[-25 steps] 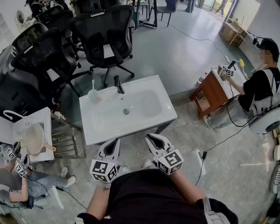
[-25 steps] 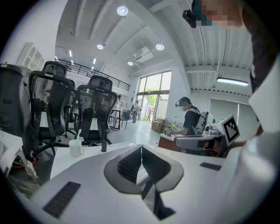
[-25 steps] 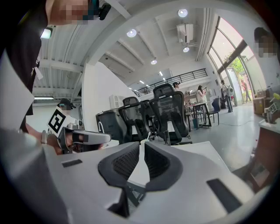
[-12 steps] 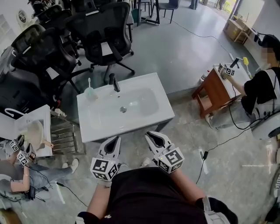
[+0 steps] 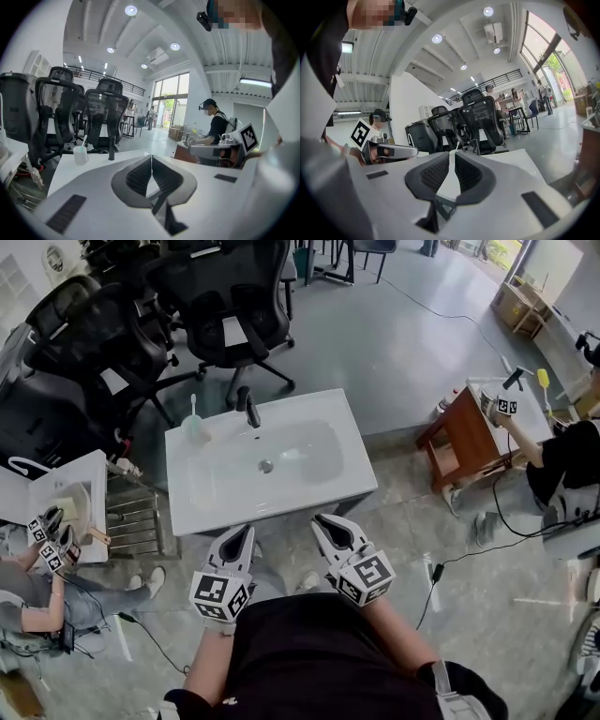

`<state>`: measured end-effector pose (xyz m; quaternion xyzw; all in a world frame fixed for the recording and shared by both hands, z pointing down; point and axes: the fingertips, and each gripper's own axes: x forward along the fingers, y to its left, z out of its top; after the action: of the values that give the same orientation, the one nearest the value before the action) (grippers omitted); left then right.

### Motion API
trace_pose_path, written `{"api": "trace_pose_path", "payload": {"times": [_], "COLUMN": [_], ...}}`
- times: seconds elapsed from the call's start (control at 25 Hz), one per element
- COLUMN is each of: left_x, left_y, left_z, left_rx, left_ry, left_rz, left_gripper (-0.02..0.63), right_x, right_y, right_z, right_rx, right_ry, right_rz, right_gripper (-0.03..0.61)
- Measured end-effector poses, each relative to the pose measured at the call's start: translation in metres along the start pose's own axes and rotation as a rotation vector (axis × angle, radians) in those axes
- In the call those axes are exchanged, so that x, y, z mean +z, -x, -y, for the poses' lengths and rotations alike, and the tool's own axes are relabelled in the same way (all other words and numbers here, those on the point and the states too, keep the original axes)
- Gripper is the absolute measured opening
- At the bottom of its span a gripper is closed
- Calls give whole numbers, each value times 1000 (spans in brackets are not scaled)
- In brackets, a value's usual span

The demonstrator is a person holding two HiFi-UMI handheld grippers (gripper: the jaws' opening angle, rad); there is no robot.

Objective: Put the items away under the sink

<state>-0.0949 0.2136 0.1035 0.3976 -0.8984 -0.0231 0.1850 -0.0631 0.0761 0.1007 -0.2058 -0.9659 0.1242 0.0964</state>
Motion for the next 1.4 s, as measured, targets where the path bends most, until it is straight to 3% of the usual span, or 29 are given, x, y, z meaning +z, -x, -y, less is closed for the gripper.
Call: {"api": "trace_pose_path", "payload": {"times": [0.52,1.0,1.4], "left_x": [19,35,24], "left_y": [-34,-80,-105], "left_z": [-93,-193,-255], "left_rx": [-5,-56,-126], "left_ry": [29,36,47], "left_rz": [-8,-38,-79], "left_gripper": [23,23,23], "right_x": [10,31,32], "right_y": [-88,-187,-247], "right_z": [12,17,8], "right_rx": [-47,-103,-139], "right_ry": [-4,-8,-20], "right_rz": [-42,-50,-94], "right_gripper": [54,54,54]}}
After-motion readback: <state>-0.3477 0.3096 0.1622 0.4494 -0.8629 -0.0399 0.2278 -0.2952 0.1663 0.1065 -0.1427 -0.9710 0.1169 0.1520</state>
